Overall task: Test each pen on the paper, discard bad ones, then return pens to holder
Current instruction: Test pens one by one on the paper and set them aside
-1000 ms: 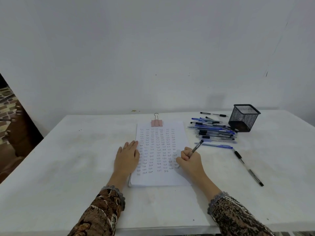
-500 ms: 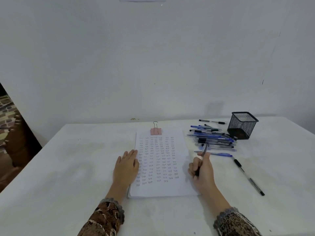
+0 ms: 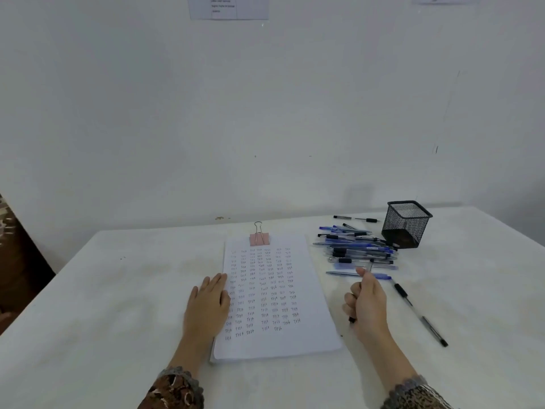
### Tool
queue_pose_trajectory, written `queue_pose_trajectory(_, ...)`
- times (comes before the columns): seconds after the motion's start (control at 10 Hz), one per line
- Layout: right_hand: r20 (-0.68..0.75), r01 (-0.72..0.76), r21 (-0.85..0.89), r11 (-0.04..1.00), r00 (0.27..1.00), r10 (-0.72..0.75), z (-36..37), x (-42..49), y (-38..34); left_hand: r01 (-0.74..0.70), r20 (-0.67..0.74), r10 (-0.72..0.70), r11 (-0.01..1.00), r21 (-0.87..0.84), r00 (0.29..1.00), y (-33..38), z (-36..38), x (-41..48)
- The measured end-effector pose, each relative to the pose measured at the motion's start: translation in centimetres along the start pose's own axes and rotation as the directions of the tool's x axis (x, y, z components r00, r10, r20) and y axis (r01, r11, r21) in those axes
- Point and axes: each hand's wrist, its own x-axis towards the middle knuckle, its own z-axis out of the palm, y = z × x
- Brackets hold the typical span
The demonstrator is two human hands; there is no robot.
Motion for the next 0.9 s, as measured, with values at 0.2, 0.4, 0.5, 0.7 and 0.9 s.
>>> queue_pose_trajectory(0.2,-0.024,0.163,-0.807,0.568,0.951,-0.308,-4.9,4.4,-4.0,-0.009,-0.009,0.009,1.0,0.027,1.0,-0.1,0.2,0.1)
queue_pose_trajectory(0.4,-0.104,-0.033,-0.959,0.28,0.965,-0.241,-9.2,7.0,-5.5,-0.004,-0.006,0.004,1.0,0.006,1.0,0.0,0.1,0.0)
queue_pose_trajectory(0.5,-0.036,-0.017,-0.987,0.159,0.993,-0.114,-9.4,7.0,-5.8,0.0,-0.009,0.0,1.0,-0.005,1.0,0.1,0.1,0.0)
queue_pose_trajectory(0.7,-0.095,-0.095,-0.995,-0.029,0.995,-0.025,-7.8,6.5,-6.4,0.003,-0.007,-0.003,1.0,-0.009,1.0,0.1,0.1,0.0)
queue_pose_trajectory(0.9,0.187,0.161,-0.961,-0.223,0.978,-0.098,-3.7,6.7,-4.8,0.003,0.002,-0.003,1.0,-0.004,1.0,0.2,0.0,0.0)
